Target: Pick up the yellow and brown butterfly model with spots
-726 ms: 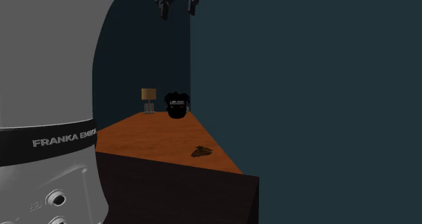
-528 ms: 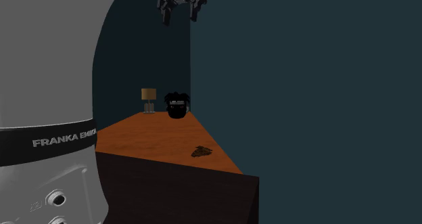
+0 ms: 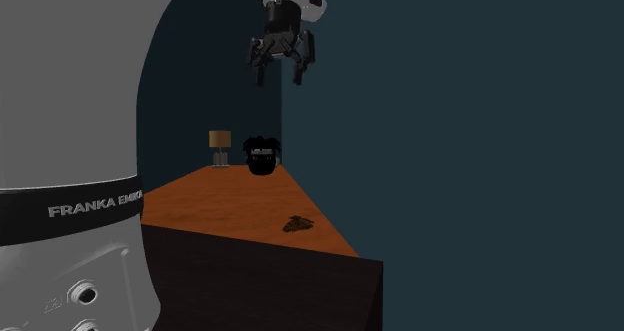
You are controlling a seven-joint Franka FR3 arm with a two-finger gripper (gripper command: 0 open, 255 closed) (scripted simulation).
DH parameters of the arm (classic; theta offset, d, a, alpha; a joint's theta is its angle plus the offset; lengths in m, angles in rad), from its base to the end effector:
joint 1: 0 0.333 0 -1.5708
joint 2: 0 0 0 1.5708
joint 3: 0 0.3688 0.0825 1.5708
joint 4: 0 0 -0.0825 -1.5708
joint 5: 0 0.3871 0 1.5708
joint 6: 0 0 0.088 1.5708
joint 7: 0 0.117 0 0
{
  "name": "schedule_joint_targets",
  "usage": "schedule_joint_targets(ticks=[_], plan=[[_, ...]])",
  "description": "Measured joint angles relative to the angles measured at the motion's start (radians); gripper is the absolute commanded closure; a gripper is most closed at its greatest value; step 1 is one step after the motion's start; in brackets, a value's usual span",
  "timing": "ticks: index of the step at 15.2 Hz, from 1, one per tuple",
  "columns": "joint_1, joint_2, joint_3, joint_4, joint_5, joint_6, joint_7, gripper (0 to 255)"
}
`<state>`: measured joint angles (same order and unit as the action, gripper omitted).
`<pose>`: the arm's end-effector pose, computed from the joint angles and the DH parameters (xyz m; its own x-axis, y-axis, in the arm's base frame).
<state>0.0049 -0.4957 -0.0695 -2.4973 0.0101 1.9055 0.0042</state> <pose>0.3591 -0.0244 0.4846 0.9934 -0.0603 -0.0972 -0.0646 -0.9970 -0.0418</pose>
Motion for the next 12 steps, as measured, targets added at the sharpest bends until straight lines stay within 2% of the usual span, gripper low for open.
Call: schedule_joint_targets(ticks=[6, 12], plan=[[0.017, 0.215, -0.003, 0.014, 0.004, 0.197, -0.037, 0], [0.032, 0.458, 0.003, 0.093, 0.018, 0.358, -0.07, 0]])
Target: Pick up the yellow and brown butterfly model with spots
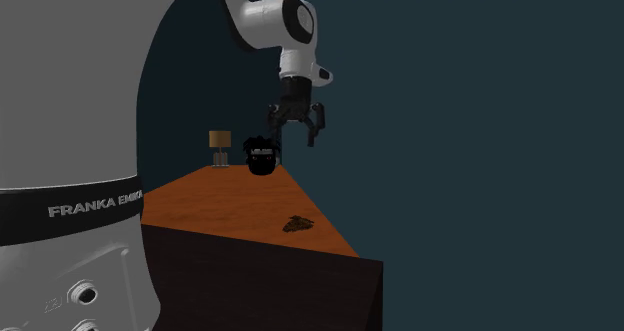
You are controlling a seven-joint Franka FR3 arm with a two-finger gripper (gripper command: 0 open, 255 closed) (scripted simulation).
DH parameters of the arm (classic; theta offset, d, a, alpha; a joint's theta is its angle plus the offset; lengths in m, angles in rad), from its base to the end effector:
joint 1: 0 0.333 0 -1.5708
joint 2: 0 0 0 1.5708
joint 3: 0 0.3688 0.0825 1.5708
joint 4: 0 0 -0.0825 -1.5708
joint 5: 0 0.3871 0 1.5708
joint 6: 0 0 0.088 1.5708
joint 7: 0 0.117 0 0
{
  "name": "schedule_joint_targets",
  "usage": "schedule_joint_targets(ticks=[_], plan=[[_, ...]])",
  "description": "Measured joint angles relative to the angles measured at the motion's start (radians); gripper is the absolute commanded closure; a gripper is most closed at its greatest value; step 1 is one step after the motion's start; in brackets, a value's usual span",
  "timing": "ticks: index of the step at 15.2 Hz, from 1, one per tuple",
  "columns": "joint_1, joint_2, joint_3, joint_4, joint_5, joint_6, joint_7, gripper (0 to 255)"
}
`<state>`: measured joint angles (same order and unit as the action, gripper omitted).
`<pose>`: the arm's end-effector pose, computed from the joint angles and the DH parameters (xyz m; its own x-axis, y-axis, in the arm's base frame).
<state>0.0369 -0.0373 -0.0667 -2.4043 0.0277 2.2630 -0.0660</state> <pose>0.4736 -0.0132 0.3601 0.9946 0.0190 -0.1024 0.0161 -0.9995 -0.0287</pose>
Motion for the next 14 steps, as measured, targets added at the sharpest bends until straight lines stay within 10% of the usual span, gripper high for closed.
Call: schedule_joint_targets(ticks=[14], plan=[[0.018, 0.557, 0.032, 0.329, 0.008, 0.218, -0.051, 0]])
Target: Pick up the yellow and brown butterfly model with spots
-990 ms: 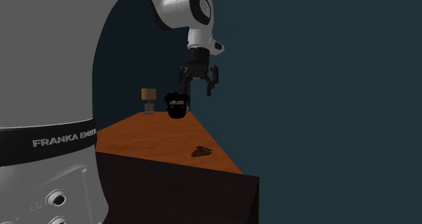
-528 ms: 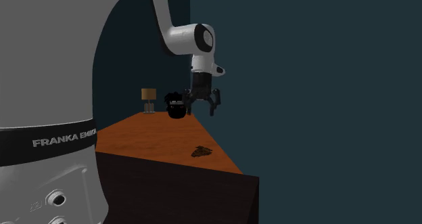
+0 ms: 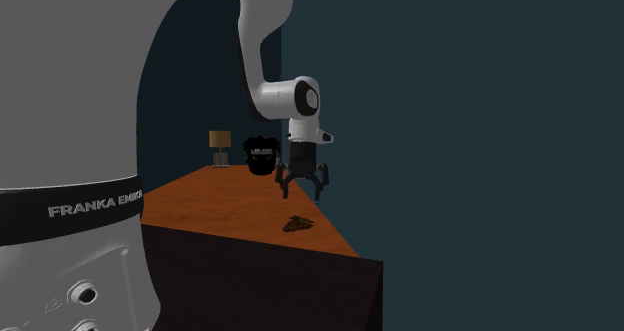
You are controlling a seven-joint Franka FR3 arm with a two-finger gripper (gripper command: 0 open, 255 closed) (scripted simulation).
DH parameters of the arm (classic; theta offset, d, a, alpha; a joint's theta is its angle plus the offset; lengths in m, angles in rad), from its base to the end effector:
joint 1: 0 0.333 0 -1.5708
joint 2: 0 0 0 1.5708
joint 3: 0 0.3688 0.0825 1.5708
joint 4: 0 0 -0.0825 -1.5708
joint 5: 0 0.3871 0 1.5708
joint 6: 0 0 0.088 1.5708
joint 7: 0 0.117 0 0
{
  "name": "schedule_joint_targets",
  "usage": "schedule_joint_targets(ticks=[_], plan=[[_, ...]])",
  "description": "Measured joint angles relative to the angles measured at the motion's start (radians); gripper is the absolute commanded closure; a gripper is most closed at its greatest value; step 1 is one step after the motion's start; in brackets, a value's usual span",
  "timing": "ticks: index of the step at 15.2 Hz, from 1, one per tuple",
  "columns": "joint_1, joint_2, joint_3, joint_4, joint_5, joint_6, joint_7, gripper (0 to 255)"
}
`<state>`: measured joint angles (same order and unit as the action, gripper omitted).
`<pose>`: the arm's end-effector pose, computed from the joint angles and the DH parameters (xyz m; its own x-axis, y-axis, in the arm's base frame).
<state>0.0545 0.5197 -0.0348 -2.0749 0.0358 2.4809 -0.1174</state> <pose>0.6006 0.0124 0.1984 0.9875 0.1111 -0.1120 0.1101 -0.9938 -0.0146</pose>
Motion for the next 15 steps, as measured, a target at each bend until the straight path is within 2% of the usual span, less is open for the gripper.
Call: schedule_joint_targets(ticks=[4, 11, 12, 15], plan=[[0.002, 0.145, 0.005, 0.13, -0.006, 0.013, -0.009, 0], [0.003, 0.239, 0.008, 0.18, -0.005, 0.056, -0.009, 0], [0.003, 0.244, 0.009, 0.181, -0.005, 0.061, -0.008, 255], [0.004, 0.248, 0.009, 0.182, -0.005, 0.065, -0.007, 255]])
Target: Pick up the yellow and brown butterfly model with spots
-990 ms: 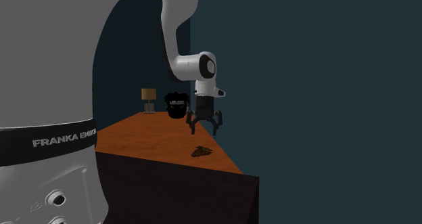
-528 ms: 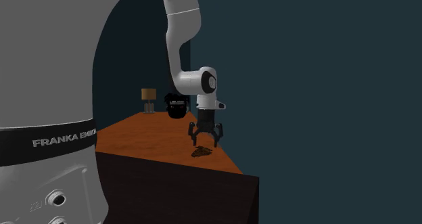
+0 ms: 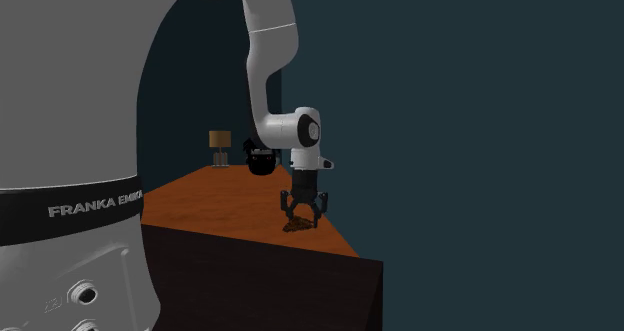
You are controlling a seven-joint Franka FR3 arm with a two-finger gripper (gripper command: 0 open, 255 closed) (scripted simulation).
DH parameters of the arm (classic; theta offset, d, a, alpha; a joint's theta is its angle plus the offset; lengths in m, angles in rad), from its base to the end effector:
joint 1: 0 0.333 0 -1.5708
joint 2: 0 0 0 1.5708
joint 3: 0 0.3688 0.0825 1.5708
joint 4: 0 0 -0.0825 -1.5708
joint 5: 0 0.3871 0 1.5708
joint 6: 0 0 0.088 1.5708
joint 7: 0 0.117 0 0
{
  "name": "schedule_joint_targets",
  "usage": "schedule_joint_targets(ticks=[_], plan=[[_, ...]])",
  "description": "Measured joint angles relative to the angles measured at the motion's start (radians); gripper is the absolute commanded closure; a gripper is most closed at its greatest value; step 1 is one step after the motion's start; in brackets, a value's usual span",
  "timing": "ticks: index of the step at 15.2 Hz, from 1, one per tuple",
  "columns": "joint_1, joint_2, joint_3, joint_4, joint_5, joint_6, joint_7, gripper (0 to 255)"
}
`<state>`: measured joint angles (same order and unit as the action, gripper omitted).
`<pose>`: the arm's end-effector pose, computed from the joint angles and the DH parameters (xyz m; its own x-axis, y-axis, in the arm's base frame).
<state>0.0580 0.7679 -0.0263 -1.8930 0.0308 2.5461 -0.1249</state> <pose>0.6414 0.0208 0.1098 0.9842 0.1357 -0.1137 0.1354 -0.9907 -0.0102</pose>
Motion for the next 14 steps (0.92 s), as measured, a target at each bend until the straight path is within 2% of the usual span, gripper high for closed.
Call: schedule_joint_targets(ticks=[7, 14], plan=[[0.0, 0.0, 0.0, 0.001, 0.0, 0.0, 0.0, 255], [0.001, -0.074, -0.002, -0.03, -0.002, -0.045, 0.0, 255]])
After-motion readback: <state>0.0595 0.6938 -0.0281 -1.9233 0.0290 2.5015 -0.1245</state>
